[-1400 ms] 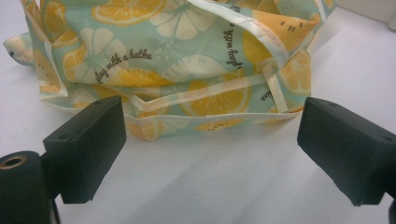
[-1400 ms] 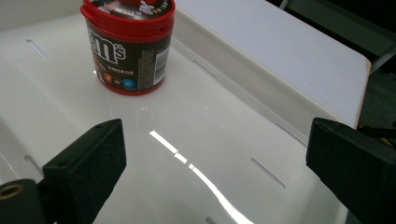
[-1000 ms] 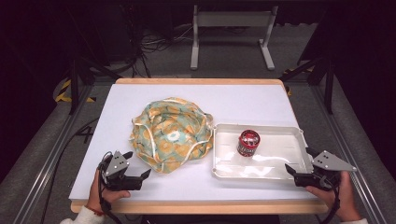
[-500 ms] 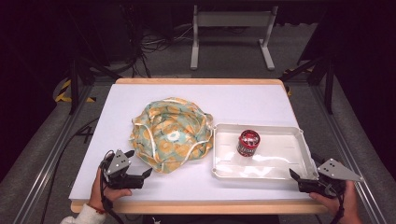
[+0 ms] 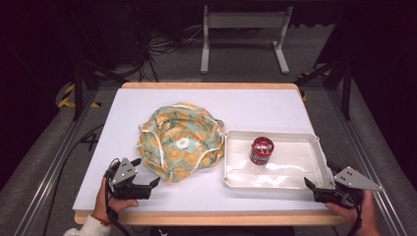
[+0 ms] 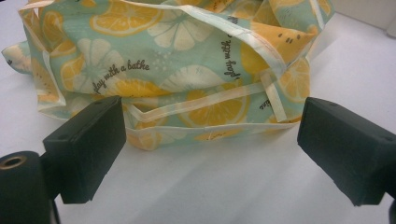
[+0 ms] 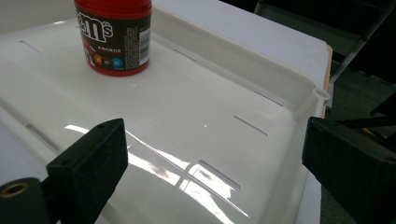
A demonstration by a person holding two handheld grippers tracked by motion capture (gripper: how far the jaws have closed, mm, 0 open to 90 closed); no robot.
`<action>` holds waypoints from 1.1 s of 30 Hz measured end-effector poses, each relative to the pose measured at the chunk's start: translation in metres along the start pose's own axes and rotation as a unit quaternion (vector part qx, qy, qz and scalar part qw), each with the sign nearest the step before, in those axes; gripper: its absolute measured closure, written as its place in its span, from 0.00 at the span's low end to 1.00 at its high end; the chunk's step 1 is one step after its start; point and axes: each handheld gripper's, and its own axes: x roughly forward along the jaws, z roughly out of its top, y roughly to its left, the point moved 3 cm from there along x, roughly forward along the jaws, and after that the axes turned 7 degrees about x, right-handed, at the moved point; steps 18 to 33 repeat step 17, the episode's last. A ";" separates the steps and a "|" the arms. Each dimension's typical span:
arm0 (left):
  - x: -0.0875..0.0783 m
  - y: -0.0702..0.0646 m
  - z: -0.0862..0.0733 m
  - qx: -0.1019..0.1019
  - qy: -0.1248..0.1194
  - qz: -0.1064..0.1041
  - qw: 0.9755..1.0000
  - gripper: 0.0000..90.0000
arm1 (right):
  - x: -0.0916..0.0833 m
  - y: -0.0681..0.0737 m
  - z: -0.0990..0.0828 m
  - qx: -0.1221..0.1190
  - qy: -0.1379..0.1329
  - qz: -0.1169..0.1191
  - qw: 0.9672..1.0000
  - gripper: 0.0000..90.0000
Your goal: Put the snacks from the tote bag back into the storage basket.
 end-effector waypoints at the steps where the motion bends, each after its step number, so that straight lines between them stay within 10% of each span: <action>1: 0.001 0.000 0.000 -0.002 0.000 0.000 1.000 0.10 | 0.000 0.000 0.000 0.000 0.000 -0.001 1.000 0.08; 33: 0.002 0.001 0.001 -0.001 0.002 0.000 1.000 0.10 | 0.006 0.004 0.000 0.002 0.011 0.002 1.000 0.10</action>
